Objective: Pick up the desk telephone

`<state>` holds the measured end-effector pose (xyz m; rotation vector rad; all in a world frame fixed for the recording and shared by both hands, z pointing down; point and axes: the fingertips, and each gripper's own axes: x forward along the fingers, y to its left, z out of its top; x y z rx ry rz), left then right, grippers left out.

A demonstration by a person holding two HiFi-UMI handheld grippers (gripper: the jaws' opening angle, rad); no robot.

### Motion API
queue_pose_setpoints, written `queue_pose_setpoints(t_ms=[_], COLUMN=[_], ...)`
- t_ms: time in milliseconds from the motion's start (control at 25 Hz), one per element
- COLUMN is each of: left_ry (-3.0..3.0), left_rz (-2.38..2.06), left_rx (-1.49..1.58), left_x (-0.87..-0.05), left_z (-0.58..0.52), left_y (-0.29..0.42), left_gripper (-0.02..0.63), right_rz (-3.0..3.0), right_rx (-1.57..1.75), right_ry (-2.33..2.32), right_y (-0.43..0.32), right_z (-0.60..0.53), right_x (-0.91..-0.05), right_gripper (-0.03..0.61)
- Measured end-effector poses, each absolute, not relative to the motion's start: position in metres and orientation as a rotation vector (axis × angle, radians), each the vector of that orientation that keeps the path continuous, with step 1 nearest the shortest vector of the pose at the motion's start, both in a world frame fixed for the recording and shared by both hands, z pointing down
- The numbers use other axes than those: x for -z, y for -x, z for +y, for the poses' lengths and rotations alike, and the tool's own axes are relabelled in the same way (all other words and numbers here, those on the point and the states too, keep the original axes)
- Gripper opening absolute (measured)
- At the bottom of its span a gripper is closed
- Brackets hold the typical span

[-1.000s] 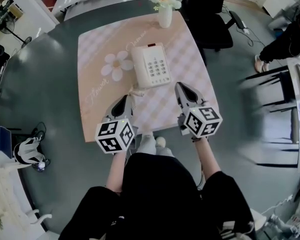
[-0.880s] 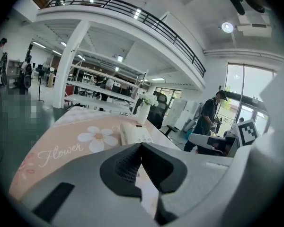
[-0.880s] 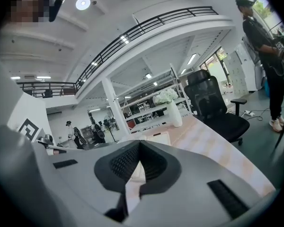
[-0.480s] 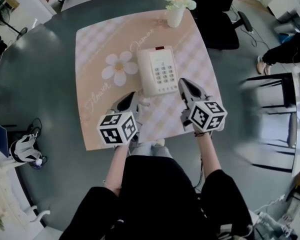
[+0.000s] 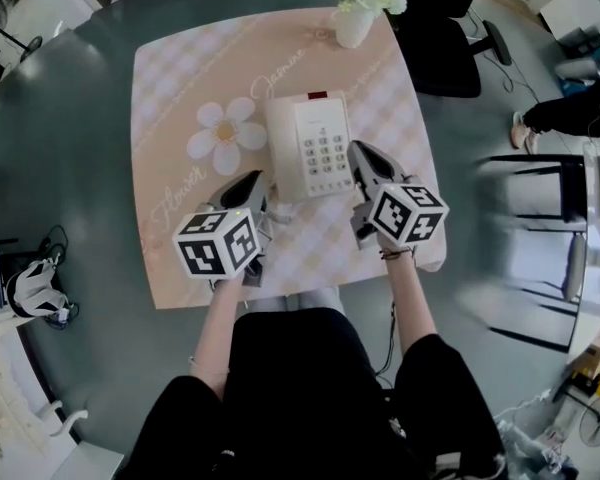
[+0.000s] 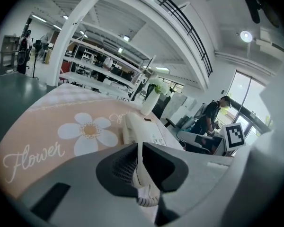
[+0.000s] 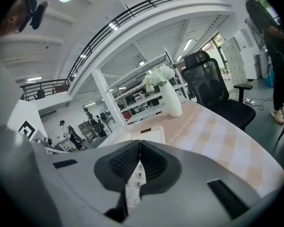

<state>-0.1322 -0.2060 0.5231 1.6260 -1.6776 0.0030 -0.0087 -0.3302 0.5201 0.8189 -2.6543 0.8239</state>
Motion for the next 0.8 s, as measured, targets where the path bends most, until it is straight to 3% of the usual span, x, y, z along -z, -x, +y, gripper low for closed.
queue_pose_setpoints(t_ms=[200,520,800], left_ry=[-1.579,-1.513,-1.496], left_rz=[-1.646,-1.589,-1.544], left_rx=[0.067,0.164,0.162], left_x=[-0.530,-0.544,-0.559], left_z=[-0.224,-0.250,-0.267], left_y=[0.135,0.135,0.132], left_gripper=[0.070,0.191,0.312], right_rz=[-2.614,-2.552,-2.495], right_rx=[-0.858,-0.958,-1.080], right_ry=[-0.792,-0.717,-0.602], right_y=[0.012,0.019,0.034], right_z=[-0.350,-0.373,-0.379], right_x=[-0.539,-0.560,-0.572], right_gripper=[-0.001,0.157,0.239])
